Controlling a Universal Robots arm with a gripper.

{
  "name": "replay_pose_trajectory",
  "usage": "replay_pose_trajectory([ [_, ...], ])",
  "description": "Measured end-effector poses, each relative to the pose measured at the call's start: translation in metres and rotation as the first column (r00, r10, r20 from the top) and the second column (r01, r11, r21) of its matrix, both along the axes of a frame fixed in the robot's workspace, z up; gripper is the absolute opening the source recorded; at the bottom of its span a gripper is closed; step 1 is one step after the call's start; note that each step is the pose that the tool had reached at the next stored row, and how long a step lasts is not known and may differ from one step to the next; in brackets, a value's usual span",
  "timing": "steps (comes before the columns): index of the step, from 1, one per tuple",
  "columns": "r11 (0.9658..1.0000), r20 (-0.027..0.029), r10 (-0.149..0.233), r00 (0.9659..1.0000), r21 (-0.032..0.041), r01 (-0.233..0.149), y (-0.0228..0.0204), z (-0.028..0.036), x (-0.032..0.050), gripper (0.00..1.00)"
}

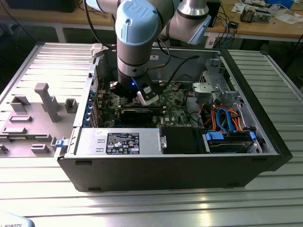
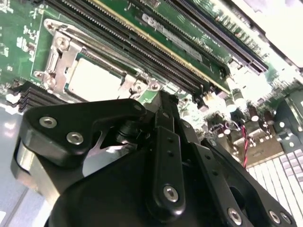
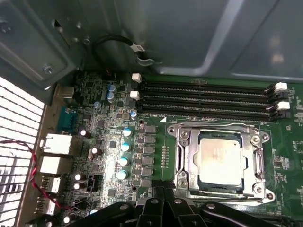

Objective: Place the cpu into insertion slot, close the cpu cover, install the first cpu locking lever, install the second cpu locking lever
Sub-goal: 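Install the second cpu locking lever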

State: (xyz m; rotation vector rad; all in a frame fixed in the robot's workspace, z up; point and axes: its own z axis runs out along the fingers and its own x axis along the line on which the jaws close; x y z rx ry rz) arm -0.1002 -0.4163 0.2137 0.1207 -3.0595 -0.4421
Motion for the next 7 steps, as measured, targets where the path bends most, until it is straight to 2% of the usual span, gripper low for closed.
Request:
replay_pose_trajectory([
  [7, 1.0000, -0.0023, 0.000, 1.0000, 0.0001, 0.000, 0.0000, 0.0003, 0.0000, 0.11],
])
